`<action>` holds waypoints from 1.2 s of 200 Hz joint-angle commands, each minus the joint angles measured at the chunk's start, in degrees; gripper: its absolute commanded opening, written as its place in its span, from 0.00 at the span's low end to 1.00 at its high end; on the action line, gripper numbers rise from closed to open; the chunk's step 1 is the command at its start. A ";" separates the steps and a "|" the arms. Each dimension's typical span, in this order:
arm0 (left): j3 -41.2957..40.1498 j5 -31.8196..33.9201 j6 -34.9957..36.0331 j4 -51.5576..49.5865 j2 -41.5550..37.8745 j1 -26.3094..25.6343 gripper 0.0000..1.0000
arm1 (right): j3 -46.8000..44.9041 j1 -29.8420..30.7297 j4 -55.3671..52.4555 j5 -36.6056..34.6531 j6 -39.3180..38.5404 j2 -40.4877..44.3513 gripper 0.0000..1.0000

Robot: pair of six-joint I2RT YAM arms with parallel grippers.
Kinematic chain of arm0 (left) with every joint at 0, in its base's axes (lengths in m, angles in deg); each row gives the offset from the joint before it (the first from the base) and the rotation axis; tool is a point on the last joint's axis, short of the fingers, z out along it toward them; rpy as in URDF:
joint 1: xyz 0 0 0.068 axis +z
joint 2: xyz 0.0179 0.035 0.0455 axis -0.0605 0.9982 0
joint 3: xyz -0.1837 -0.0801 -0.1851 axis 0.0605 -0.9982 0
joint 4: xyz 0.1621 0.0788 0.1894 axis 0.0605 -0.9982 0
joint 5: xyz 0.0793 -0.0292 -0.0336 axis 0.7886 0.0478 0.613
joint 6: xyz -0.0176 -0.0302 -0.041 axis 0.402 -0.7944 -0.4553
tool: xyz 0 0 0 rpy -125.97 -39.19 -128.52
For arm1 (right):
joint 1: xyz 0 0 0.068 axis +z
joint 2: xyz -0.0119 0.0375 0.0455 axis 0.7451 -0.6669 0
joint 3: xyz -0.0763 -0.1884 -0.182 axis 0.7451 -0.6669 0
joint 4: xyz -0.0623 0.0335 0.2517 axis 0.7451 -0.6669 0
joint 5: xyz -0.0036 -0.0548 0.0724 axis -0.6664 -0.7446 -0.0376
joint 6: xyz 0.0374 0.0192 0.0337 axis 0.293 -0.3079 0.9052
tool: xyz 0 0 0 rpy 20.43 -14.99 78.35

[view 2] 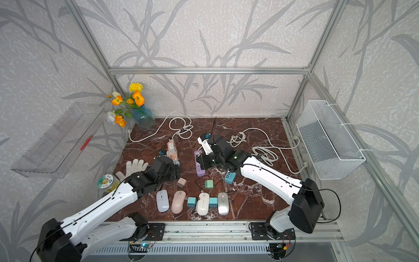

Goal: Unplug the wireless mouse
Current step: Place the plug at the center of the board, then place the power cord at the center of the board.

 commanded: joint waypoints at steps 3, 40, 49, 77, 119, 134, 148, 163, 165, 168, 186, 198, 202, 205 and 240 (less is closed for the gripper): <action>0.79 2.19 -0.95 -5.43 -1.19 5.37 0.80 | 2.93 2.03 3.85 2.66 5.58 -4.46 0.00; 2.40 -1.91 0.06 -6.76 1.05 12.00 0.88 | 3.74 3.81 8.96 8.25 11.40 -9.79 0.00; 3.10 -2.35 0.40 -7.39 2.26 12.55 0.90 | 3.75 3.76 9.96 9.16 12.53 -10.90 0.00; 3.47 -4.32 0.56 -7.37 4.16 13.06 0.99 | 3.81 3.70 12.27 11.19 16.06 -16.26 0.00; 3.10 -6.12 -3.28 -9.53 5.09 14.06 1.00 | 3.68 2.05 11.11 7.21 19.20 -22.06 0.00; 3.84 -7.92 -4.33 -11.12 6.18 14.63 1.00 | 3.78 0.93 10.01 4.97 19.36 -23.49 0.00; 3.94 -10.47 -5.77 -10.89 6.65 14.82 1.00 | 5.69 0.60 7.19 3.52 18.01 -25.67 0.00; 2.84 -13.50 -5.53 -8.59 6.10 14.82 1.00 | 8.64 0.67 2.78 2.71 15.63 -28.62 0.00; 2.49 -14.29 -5.07 -7.86 5.97 14.82 1.00 | 8.92 0.73 2.50 2.70 15.47 -28.96 0.00; 1.71 -15.47 -4.23 -6.45 5.70 14.82 1.00 | 9.27 0.70 2.00 2.57 15.21 -29.41 0.00; 0.75 -15.61 -3.72 -5.45 5.99 14.91 1.00 | 10.14 0.64 0.51 1.42 13.76 -30.79 0.00; 2.04 -14.06 -3.38 -7.76 7.24 14.99 1.00 | 11.05 0.64 -0.85 0.97 12.69 -31.12 0.02; 2.38 -13.63 -3.12 -8.14 7.52 14.99 1.00 | 11.34 0.66 -1.36 0.82 12.28 -31.03 0.04; 2.54 -13.23 -2.94 -8.43 7.73 14.99 1.00 | 11.50 0.68 -1.57 0.72 12.06 -30.99 0.07; 4.51 -11.47 0.77 -8.96 9.79 15.17 0.98 | 13.53 0.68 -3.46 1.16 9.71 -28.60 0.29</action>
